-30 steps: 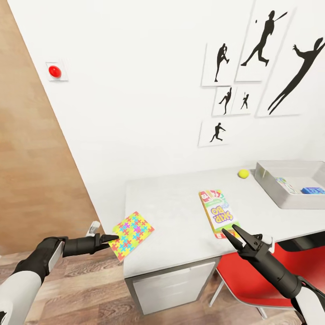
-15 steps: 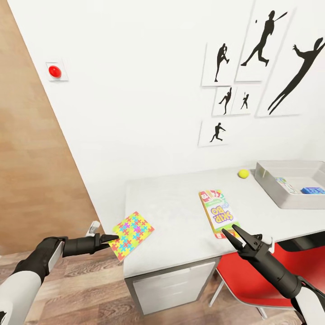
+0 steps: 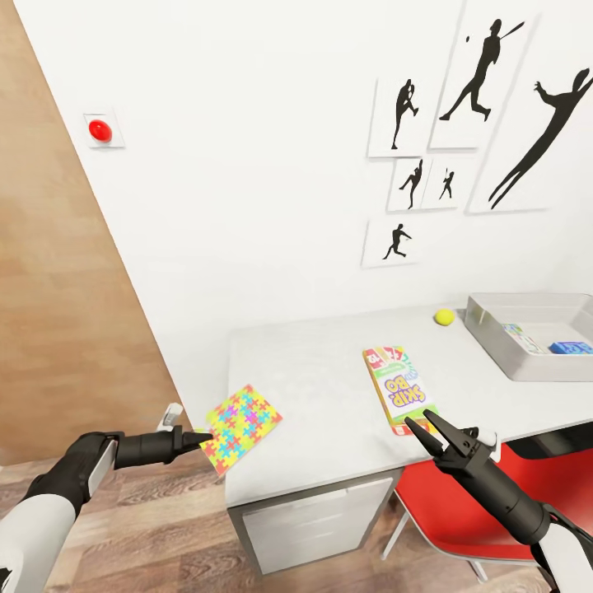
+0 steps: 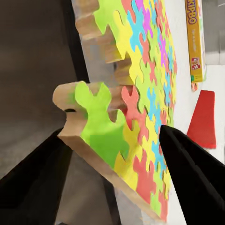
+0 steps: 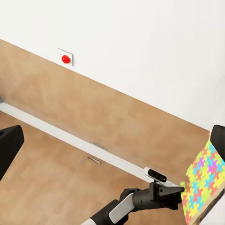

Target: Put all the toys in the child's room - the three board games (two on the bed and one on the table), the two jigsaw puzzles on the table, and the tennis ball on the table - inside the toy box on the table in the child's room.

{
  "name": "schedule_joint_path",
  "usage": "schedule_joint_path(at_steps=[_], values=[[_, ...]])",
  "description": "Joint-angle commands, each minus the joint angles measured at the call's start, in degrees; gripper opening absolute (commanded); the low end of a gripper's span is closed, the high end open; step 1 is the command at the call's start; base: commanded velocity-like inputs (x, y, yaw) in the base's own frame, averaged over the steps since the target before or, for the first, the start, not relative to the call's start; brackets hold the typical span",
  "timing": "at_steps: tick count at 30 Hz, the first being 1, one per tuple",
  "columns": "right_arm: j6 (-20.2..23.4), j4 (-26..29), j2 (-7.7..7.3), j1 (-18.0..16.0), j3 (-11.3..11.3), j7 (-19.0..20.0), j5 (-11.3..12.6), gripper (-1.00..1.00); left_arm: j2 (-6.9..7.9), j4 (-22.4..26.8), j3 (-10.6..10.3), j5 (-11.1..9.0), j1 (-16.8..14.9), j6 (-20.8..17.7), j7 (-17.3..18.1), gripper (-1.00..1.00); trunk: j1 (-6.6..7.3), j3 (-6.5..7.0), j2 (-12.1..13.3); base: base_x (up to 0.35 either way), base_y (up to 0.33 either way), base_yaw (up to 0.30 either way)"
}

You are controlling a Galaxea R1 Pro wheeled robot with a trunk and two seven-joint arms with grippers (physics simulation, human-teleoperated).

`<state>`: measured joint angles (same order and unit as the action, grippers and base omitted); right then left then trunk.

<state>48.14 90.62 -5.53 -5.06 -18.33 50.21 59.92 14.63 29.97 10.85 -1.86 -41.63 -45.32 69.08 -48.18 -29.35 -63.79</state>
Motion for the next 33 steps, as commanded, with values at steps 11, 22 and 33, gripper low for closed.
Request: schedule_joint_path(at_steps=[11, 22, 33], values=[[0.3, 0.0, 0.0, 0.0, 0.0, 0.1, 0.1, 1.0, 0.02, 0.0, 0.1, -0.2, 0.1, 0.7, 2.2, -1.0, 0.0, -0.05, 0.0, 0.0, 0.0, 0.0], [0.3, -0.1, 0.0, 0.0, 0.0, 0.1, 0.1, 1.0, 0.14, 0.1, -0.1, -0.1, 0.1, 0.7, 5.9, -1.0, 2.2, 1.74, 4.0, 0.0, 0.0, 0.0], [0.2, -0.3, 0.0, 0.0, 0.0, 0.0, 0.1, 1.0, 0.41, 0.1, -0.1, -0.1, 0.1, 0.7, 7.1, -1.0, 4.61, 3.72, 8.4, 0.0, 0.0, 0.0]])
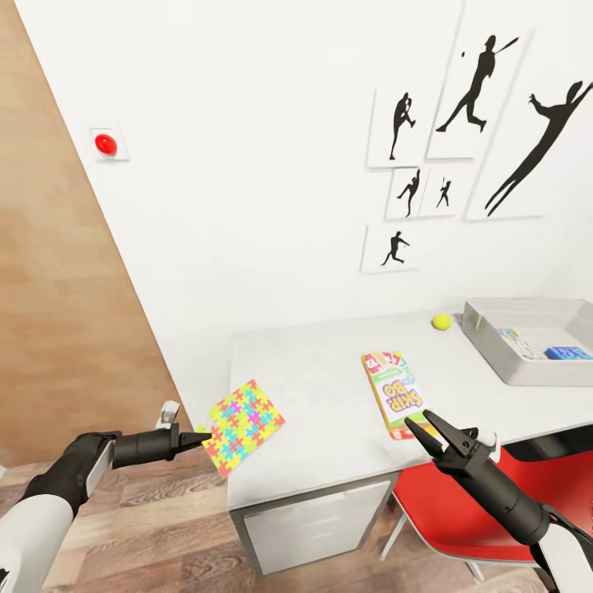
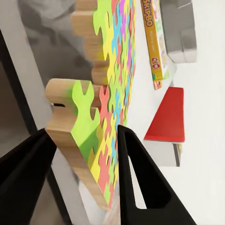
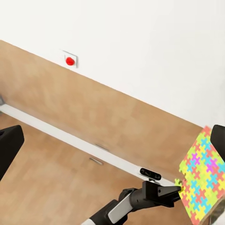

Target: Put all the toys in the child's room - the three board games (two on the bed and one on the table), the two jigsaw puzzles on the table, and the tennis ball on the table - inside the toy box on the table in the child's room.

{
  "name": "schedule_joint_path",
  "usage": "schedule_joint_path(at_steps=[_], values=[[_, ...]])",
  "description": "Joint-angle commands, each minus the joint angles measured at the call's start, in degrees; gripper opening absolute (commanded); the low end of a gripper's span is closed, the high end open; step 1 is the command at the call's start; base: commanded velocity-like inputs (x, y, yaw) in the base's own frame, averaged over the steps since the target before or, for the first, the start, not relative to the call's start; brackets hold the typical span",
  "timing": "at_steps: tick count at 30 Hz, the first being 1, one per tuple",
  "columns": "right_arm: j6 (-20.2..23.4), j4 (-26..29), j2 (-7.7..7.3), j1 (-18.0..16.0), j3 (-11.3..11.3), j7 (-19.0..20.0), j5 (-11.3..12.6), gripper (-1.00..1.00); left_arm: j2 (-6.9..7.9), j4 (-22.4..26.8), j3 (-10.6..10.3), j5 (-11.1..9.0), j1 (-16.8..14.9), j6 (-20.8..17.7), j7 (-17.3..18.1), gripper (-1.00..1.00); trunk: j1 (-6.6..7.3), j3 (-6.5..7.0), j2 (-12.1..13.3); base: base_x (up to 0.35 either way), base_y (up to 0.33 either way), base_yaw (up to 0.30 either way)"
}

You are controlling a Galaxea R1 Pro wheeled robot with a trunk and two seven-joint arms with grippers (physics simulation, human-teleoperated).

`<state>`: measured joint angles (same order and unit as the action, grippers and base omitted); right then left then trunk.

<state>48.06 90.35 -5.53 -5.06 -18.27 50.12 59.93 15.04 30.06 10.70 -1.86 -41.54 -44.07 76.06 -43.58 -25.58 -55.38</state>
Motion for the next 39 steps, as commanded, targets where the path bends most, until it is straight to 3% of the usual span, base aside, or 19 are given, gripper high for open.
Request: schedule_joint_path(at_steps=[1, 8, 15, 21, 24, 25, 39], values=[[0.3, 0.0, 0.0, 0.0, 0.0, 0.1, 0.1, 1.0, 0.02, 0.0, 0.0, -0.1, 0.0, -0.6, 0.2, -1.0, 0.22, 0.13, 0.4, 0.0, 0.0, 0.0], [0.2, 0.0, 0.0, 0.0, 0.0, 0.1, 0.1, 1.0, 0.08, 0.0, 0.1, -0.1, 0.0, -0.6, 1.4, -1.0, 1.76, 1.38, 3.2, 0.0, 0.0, 0.0], [0.2, 0.0, 0.0, 0.0, -0.1, 0.1, 0.1, 1.0, 0.19, 0.3, 0.1, -0.1, 0.0, -0.6, 5.5, -1.0, 3.3, 2.64, 6.0, 0.0, 0.0, 0.0], [0.2, 0.0, -0.02, 0.0, -0.3, 0.0, 0.1, 1.0, 1.08, 1.2, 0.2, 0.0, -0.1, -1.1, 13.9, -1.0, 4.61, 3.72, 8.4, 0.0, 0.0, 0.0], [0.2, 0.0, -0.07, 0.0, -0.3, -0.1, 0.0, 1.0, 1.68, 1.4, 0.3, -0.1, -0.2, -2.3, 13.9, -1.0, 5.27, 4.26, 9.6, 0.0, 0.0, 0.0], [0.1, 0.0, -0.08, 0.0, -0.4, -0.1, 0.1, 1.0, 1.89, 1.5, 0.2, -0.1, -0.2, -4.4, 13.9, -1.0, 5.49, 4.43, 10.0, 0.0, 0.0, 0.0], [0.0, -0.3, -0.08, 0.0, -0.4, -0.1, 0.0, 1.0, 2.37, 1.5, 0.2, 0.0, -0.3, -5.3, 13.9, -1.0, 8.57, 7.16, 15.6, 0.0, 0.0, -0.046]])
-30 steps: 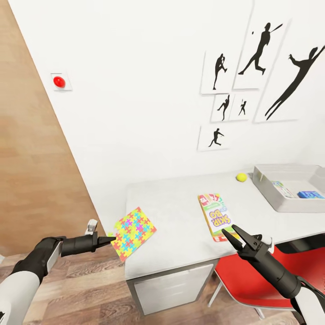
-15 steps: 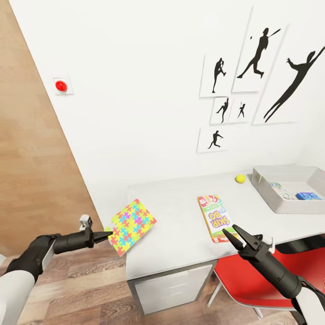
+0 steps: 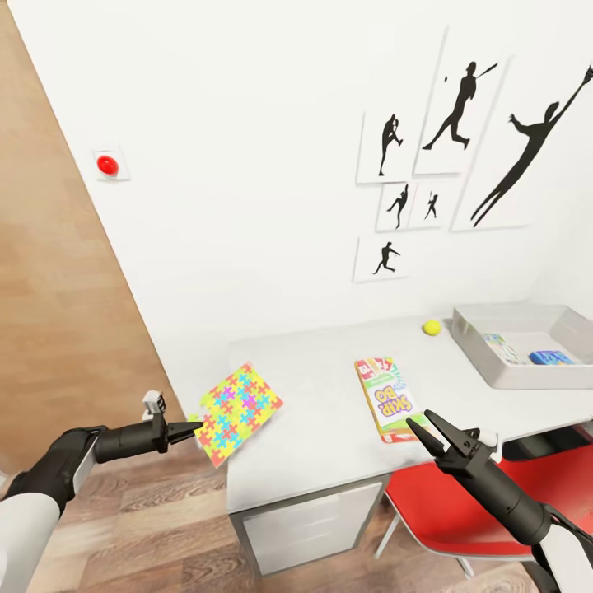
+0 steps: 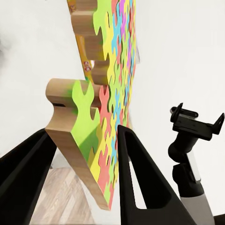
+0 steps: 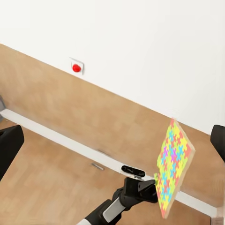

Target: Put all the toys in the child's room - the three board games (two on the bed and one on the table), the two jigsaw puzzles on the table, and the tennis ball on the table - inside the toy box on the table in the child's room.

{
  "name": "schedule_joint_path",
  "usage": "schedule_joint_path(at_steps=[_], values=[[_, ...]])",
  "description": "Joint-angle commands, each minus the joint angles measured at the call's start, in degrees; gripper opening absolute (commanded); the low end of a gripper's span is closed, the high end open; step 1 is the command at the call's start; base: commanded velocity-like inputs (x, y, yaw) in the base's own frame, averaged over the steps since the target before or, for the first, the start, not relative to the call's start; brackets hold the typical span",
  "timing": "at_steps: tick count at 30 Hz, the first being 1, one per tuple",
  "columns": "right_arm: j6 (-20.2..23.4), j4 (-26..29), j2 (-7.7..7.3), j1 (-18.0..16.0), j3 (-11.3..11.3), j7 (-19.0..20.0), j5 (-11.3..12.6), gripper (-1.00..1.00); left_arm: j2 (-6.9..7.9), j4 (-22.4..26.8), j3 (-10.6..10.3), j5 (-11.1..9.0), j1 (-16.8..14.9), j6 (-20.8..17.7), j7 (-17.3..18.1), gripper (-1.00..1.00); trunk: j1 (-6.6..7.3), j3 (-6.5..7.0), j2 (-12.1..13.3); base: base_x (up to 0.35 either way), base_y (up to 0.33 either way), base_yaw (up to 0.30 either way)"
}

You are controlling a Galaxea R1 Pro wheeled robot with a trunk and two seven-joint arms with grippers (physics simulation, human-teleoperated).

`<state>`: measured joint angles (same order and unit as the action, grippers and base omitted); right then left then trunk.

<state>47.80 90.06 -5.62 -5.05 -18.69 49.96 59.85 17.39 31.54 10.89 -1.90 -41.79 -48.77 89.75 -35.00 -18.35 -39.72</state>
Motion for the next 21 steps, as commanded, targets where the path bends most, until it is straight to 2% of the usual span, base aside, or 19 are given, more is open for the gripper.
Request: schedule_joint_path(at_steps=[1, 9, 21], values=[[0.3, -0.1, 0.0, -0.1, 0.0, 0.1, 0.1, 1.0, 0.35, 0.0, 0.0, 0.1, 0.0, -0.6, 0.2, -1.0, 0.21, 0.17, 0.4, 0.0, 0.0, -0.186], [0.3, -0.3, -0.01, -0.1, 0.0, 0.0, 0.1, 1.0, 1.72, 0.0, 0.0, 0.0, 0.0, -0.3, 0.2, -1.0, 1.97, 2.14, 3.6, 0.0, 0.0, -0.204], [0.3, -0.6, -0.01, -0.1, -0.1, 0.0, 0.1, 1.0, 1.94, 0.2, 0.0, 0.1, 0.0, -0.2, 0.2, -1.0, 4.6, 5.11, 8.4, -0.081, 0.0, -0.211]])
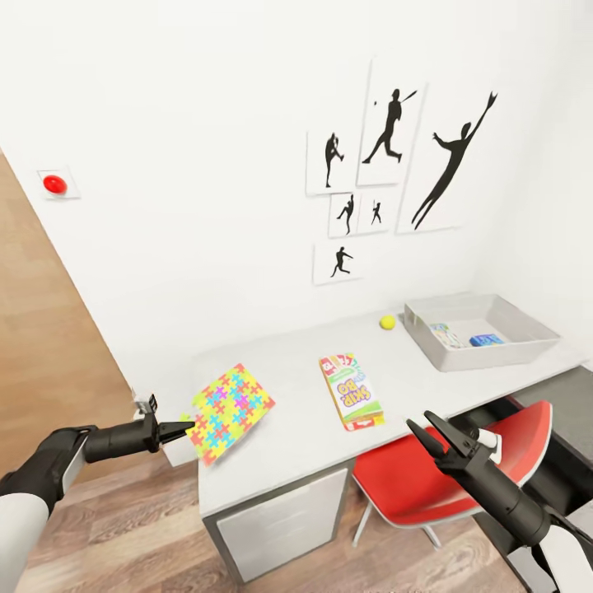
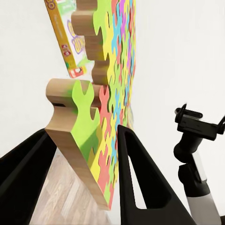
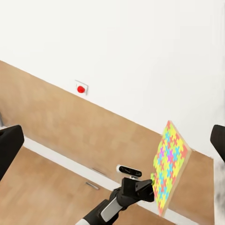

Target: Put all the toys in the child's room - the three board games (two on the bed and one on the table), the two jigsaw puzzles on the table, and the tennis ball on the table - inside the toy box on the table in the child's room.

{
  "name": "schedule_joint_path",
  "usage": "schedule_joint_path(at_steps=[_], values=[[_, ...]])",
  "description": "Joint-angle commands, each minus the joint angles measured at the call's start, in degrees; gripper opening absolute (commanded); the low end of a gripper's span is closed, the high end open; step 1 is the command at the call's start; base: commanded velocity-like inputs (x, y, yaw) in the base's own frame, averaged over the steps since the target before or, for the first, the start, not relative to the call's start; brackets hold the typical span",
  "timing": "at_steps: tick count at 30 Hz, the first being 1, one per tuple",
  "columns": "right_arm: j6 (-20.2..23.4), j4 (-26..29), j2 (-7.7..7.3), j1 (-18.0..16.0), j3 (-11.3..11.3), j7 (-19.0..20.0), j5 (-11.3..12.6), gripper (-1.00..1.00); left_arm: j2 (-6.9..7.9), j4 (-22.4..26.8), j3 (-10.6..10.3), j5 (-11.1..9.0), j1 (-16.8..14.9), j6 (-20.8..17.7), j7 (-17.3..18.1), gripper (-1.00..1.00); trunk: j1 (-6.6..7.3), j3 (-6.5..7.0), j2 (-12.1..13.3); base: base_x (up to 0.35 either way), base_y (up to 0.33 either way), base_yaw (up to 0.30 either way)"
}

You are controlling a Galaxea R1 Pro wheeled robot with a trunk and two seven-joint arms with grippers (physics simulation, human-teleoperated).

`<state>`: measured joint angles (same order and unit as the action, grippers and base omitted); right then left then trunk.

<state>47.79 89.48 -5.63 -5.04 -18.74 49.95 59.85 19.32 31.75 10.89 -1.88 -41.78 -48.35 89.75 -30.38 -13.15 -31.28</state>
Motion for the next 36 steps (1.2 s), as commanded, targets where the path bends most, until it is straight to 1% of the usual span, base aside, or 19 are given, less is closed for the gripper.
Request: schedule_joint_path(at_steps=[1, 11, 17, 21, 31, 36], values=[[0.3, -0.1, 0.0, -0.1, 0.0, 0.1, 0.1, 1.0, 0.02, 0.1, 0.0, 0.0, 0.0, -0.6, 0.2, -1.0, 0.21, 0.16, 0.3, -0.018, 0.0, -0.211], [0.4, -0.2, -0.03, -0.1, -0.5, 0.2, 0.1, 1.0, 0.02, 0.2, 0.0, 0.0, 0.0, -0.5, 0.2, -1.0, 2.4, 2.64, 4.3, -0.004, 0.0, -0.212], [0.5, -0.3, -0.32, -0.1, -1.7, 0.3, 0.2, 1.0, 0.07, 0.2, 0.0, 0.0, 0.0, -0.5, 0.2, -1.0, 3.72, 4.13, 6.8, 0.0, 0.0, -0.212], [0.5, -0.4, -0.34, -0.1, -1.9, 0.3, 0.2, 1.0, 0.22, 0.2, 0.0, 0.0, 0.0, -0.5, 0.2, -1.0, 4.6, 5.12, 8.4, 0.0, 0.0, -0.212], [0.5, -0.4, -0.41, -0.1, -2.0, 0.3, 0.2, 1.0, 0.28, 0.2, 0.0, 0.0, 0.0, -0.4, 0.2, -1.0, 4.6, 5.8, 8.4, 0.0, 0.0, -0.212], [0.5, -0.5, -0.94, -0.1, -2.0, 0.3, 0.2, 1.0, 0.28, 0.2, -0.1, 0.0, 0.0, -0.4, 0.2, -1.0, 4.6, 6.15, 8.4, 0.0, 0.0, -0.212]])
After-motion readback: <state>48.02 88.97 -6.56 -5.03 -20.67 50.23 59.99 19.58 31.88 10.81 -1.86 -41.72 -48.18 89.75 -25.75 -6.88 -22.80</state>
